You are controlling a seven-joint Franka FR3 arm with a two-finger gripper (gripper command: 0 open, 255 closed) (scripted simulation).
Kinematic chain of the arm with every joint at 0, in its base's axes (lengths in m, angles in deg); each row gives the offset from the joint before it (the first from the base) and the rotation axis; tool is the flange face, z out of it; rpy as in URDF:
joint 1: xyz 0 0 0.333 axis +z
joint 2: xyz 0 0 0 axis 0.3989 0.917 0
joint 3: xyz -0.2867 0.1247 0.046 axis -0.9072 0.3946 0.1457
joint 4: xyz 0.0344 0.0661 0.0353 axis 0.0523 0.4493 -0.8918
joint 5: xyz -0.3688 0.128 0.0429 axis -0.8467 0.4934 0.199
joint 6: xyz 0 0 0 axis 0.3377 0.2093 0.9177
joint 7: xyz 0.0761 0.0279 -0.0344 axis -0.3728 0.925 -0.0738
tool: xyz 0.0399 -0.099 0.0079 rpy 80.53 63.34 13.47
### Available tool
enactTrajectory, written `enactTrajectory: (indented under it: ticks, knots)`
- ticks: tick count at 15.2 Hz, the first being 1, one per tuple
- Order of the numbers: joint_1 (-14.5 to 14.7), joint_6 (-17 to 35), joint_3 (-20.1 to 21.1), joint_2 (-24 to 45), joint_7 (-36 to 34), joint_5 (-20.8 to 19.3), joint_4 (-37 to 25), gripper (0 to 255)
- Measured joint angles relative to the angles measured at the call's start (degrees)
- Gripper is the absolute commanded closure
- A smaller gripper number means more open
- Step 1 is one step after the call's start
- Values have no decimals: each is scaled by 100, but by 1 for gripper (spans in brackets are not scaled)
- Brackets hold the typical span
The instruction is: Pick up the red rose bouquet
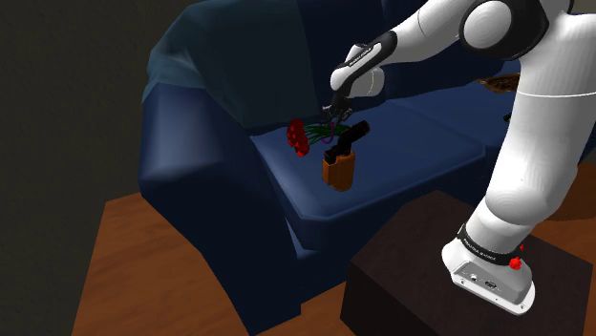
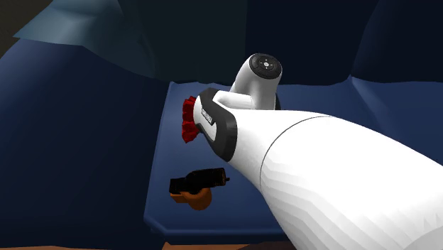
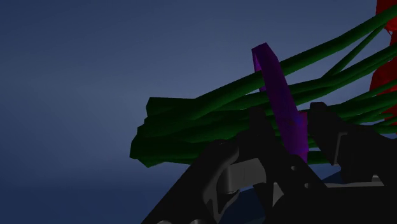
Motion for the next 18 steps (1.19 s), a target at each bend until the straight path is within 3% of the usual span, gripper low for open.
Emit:
enactTrajectory:
  ticks: [18]
  knots:
    - [73, -937, -128, -606, -398, -415, -335, 255]
